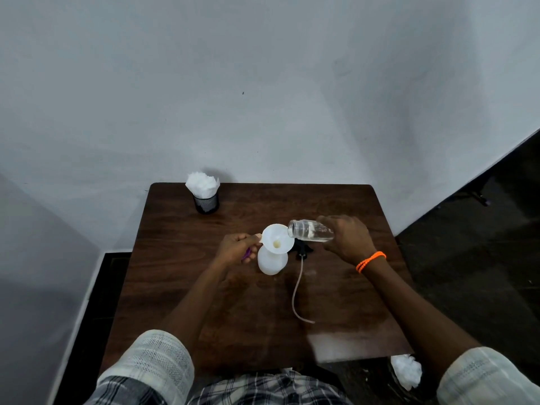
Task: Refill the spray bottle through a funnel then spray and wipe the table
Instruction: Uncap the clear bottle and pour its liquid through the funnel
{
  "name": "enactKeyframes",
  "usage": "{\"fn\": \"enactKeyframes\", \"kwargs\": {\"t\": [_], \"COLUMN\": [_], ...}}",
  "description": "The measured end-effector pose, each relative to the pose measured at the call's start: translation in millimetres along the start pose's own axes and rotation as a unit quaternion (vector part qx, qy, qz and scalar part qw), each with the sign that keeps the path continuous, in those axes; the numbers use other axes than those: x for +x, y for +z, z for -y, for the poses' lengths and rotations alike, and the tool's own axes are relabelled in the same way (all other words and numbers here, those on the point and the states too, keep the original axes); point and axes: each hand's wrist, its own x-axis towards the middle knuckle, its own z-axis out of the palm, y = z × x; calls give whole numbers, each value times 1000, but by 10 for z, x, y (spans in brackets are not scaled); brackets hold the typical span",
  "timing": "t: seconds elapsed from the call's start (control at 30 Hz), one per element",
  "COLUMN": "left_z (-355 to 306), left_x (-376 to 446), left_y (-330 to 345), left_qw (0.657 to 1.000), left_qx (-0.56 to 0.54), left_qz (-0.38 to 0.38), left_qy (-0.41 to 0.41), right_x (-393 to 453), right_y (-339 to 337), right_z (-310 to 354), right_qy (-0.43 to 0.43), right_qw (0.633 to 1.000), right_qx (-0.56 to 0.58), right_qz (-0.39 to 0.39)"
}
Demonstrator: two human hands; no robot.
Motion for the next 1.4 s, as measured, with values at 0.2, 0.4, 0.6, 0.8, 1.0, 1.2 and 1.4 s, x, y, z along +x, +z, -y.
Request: {"fn": "enactKeyframes", "kwargs": {"t": [0.2,0.4,0.6,0.8,1.0,1.2,1.4], "left_z": [-15,-12,-16,-47,-34,-44,-46], "left_x": [-2,6,-4,-32,-32,-42,-50], "left_y": [0,7,14,24,33,44,46], "left_qw": [1000,1000,1000,1000,1000,1000,1000], "left_qx": [10,-1,-9,-2,-3,-5,-7], "left_qz": [-7,-10,-4,-3,-5,-7,-8], "left_qy": [2,-10,-10,-2,1,-1,4], "right_x": [-6,4,9,-3,7,34,33], "right_y": [-14,-16,-39,-63,-68,-75,-75], "right_z": [-15,-49,-61,-80,-96,-101,-118], "right_qy": [-5,1,-3,-6,-9,-12,-19], "right_qw": [1000,1000,1000,999,999,999,999], "right_qx": [6,-3,-22,-23,-31,-35,-32], "right_qz": [-2,-3,-8,-20,-23,-32,-40]}}
